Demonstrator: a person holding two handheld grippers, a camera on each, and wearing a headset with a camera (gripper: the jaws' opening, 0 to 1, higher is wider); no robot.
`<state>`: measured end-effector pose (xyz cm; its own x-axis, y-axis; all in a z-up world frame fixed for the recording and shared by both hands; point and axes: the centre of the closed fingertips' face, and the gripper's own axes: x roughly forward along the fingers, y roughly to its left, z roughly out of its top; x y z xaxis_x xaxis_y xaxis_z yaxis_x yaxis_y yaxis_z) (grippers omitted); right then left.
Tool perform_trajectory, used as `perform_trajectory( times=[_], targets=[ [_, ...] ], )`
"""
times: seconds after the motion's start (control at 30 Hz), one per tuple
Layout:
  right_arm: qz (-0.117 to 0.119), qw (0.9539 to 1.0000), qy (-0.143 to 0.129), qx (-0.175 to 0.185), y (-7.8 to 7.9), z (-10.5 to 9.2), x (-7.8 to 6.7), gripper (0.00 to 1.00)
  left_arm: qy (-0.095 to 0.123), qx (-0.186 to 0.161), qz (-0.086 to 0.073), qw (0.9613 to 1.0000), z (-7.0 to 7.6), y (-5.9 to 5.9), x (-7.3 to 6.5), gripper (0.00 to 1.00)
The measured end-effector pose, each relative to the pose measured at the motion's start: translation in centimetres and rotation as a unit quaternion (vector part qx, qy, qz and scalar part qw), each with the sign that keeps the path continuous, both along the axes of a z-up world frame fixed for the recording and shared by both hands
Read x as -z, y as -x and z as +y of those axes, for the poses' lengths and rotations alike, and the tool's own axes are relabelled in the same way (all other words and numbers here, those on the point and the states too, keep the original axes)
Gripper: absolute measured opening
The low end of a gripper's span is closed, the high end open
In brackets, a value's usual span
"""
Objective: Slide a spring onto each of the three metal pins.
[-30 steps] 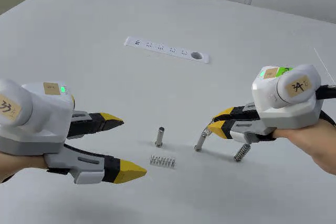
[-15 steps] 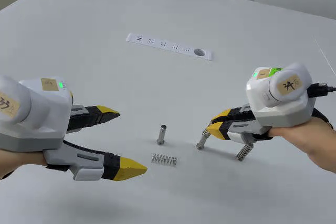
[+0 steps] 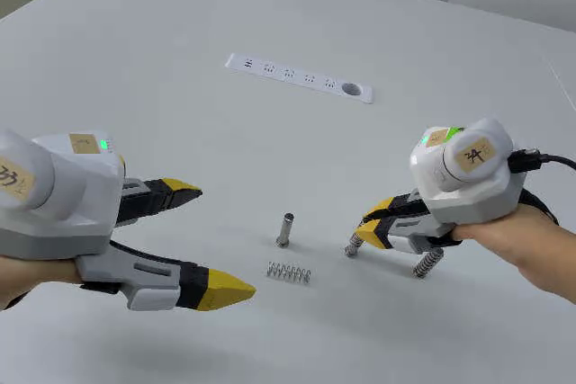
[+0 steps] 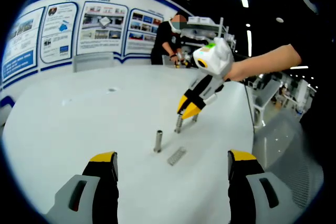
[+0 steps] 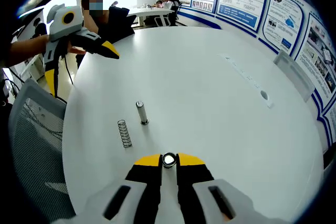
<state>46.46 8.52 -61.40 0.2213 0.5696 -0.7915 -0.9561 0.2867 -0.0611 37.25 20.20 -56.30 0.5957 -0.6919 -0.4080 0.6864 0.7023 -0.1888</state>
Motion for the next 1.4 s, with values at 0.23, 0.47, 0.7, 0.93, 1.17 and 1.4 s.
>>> perform_trajectory(
  times=[0.23,0.47,0.7,0.93,1.17,1.4],
  targets=[
    [0.004,0.9999,0.010,-0.002,-0.1,0.1,0.8,0.11,-0.003,-0.009,0.003,0.9999,0.4,0.0,0.2,0.91],
    [0.006,0.9998,0.018,-0.005,0.0,0.1,1.4,0.11,-0.001,-0.016,0.004,0.9999,0.8,0.0,0.2,0.91],
    [-0.001,0.9997,0.024,-0.009,0.0,0.2,1.5,0.12,-0.003,-0.016,0.004,0.9999,0.8,0.2,0.3,0.92],
    [-0.003,0.9995,0.026,-0.015,0.4,-0.1,0.9,0.15,-0.008,-0.016,0.000,0.9998,1.3,0.1,0.0,0.93],
    [-0.025,0.9992,0.023,-0.019,0.4,-0.4,-0.8,0.16,-0.011,-0.020,-0.005,0.9997,1.7,0.0,-0.4,0.92],
    [-0.050,0.9983,-0.024,-0.018,1.1,1.4,-3.8,0.17,-0.014,-0.028,-0.016,0.9994,2.2,-0.5,-0.7,0.92]
  ],
)
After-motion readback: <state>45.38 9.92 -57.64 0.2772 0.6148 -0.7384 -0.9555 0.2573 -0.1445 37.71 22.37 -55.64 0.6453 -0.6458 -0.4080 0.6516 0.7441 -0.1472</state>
